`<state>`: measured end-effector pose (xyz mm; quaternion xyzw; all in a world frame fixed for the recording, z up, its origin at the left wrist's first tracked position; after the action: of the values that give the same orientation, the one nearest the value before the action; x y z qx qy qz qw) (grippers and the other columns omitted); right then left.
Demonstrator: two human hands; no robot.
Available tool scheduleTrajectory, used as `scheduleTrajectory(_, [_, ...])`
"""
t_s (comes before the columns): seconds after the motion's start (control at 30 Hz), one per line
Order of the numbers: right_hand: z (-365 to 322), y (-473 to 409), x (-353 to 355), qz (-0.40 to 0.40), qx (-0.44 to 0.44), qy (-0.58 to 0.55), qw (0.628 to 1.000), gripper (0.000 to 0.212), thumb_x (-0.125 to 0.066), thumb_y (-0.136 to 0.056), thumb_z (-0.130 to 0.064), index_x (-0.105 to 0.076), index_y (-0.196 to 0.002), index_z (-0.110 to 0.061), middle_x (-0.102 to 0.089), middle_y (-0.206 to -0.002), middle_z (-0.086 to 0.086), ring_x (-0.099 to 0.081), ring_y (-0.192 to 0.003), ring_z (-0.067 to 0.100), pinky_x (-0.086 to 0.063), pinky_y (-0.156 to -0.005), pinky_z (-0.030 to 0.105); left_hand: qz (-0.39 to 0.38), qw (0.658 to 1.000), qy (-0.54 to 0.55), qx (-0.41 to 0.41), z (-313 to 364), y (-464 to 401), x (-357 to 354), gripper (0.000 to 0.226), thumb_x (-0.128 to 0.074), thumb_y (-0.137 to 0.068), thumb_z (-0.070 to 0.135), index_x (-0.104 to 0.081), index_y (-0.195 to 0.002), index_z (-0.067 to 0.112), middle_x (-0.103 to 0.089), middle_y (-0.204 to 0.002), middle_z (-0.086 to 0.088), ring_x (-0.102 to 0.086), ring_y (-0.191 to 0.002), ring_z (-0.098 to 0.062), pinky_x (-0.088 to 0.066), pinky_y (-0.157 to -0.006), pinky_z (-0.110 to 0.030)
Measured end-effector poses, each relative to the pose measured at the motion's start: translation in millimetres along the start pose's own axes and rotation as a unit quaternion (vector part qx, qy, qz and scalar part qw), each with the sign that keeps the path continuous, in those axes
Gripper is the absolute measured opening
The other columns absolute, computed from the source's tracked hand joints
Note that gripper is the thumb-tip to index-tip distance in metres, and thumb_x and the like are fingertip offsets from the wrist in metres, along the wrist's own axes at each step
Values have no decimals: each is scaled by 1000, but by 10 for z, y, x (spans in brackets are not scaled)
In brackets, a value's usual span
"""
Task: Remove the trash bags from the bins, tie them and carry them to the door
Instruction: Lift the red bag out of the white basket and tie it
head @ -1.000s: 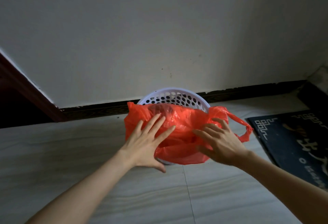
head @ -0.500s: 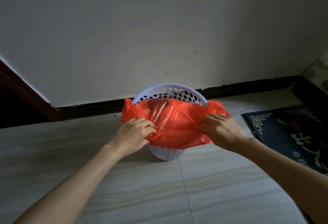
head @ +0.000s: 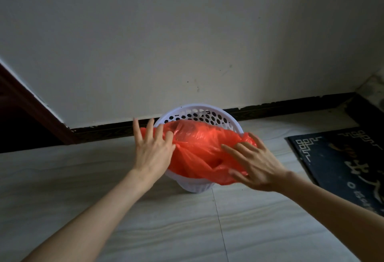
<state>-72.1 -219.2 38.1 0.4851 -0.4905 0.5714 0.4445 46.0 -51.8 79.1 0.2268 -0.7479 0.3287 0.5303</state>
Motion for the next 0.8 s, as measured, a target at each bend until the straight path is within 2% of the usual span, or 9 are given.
scheduleTrajectory(0.1, [-19, 85, -194, -47, -4, 52, 997, 84, -30, -74, -77, -41, -134, -19, -59, -120, 6, -53, -113, 29, -39, -96, 60, -51, 997, 51, 12, -57, 14, -110, 25, -65, -72, -4, -59, -96, 2, -69, -75, -17, -67, -85, -36, -30, -97, -69])
scheduleTrajectory(0.2, [64, 86, -114, 1, -47, -8, 999, 51, -49, -77, -51, -52, -120, -25, -53, -121, 11, -39, -114, 29, -57, -71, 53, -123, 982, 130, 62, -132, 55, -271, 37, -36, -87, -5, -41, -122, 4, -60, -115, -20, -61, -99, -39, -43, -92, -50])
scheduleTrajectory(0.27, [118, 54, -28, 22, -80, -61, 995, 26, -59, -78, -30, -62, -104, -23, -52, -124, 19, -36, -116, 34, -58, -58, 50, -126, 976, 155, 85, -100, 80, -245, 36, -32, -91, 0, -35, -126, 5, -52, -123, -20, -60, -99, -40, -47, -81, -47])
scheduleTrajectory(0.37, [149, -73, 89, 21, -146, -98, 984, 14, -57, -85, -16, -62, -96, -9, -49, -128, 22, -45, -114, 42, -55, -64, 54, -91, 984, 126, 83, 15, 81, -135, 32, -31, -93, 3, -37, -124, 8, -47, -124, -15, -59, -100, -40, -46, -75, -45])
scheduleTrajectory(0.5, [2, -325, 187, 5, -194, -186, 963, 22, -44, -92, -17, -52, -110, -9, -54, -115, 12, -54, -101, 29, -49, -79, 39, 1, 956, 281, 82, 182, 7, -84, 23, -41, -91, 0, -58, -107, 4, -60, -110, -14, -59, -101, -34, -46, -83, -38])
scheduleTrajectory(0.6, [-298, -469, 175, -35, -154, -265, 951, 51, -52, -89, -15, -34, -137, -18, -41, -138, 7, -49, -115, 24, -44, -93, 32, 14, 896, 423, 135, 244, -5, -86, 12, -53, -91, 9, -63, -96, 7, -68, -94, -5, -61, -90, -18, -33, -79, -11])
scheduleTrajectory(0.7, [-439, -492, 33, -71, -129, -292, 945, 75, -53, -88, -11, -8, -146, -26, -31, -140, 9, -54, -103, 25, -52, -83, 33, -23, 838, 517, 170, 264, 34, -153, 16, -60, -86, 9, -48, -81, 18, -58, -85, 2, -61, -91, -18, -44, -83, -23])
scheduleTrajectory(0.73, [-459, -492, -11, -78, -118, -284, 948, 78, -53, -88, -12, -4, -146, -29, -32, -137, 9, -55, -94, 23, -54, -77, 34, -38, 828, 533, 170, 259, 60, -182, 22, -59, -86, 8, -45, -76, 22, -54, -90, 0, -59, -95, -20, -45, -87, -28])
scheduleTrajectory(0.8, [-489, -504, -74, -88, -103, -252, 958, 72, -53, -88, -16, -12, -145, -33, -35, -132, 8, -50, -84, 15, -54, -70, 33, -91, 818, 545, 157, 272, 135, -233, 24, -52, -88, 3, -44, -79, 23, -51, -101, -3, -53, -103, -14, -40, -89, -20])
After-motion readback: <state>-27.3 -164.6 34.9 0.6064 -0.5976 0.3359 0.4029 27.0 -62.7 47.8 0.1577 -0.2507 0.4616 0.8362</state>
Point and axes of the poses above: each hand's wrist, its own y-axis away from the middle knuckle, its own x-axis out of the back of the hand, z = x × y, the point moved 8 cm from there along -y, towards the middle knuckle
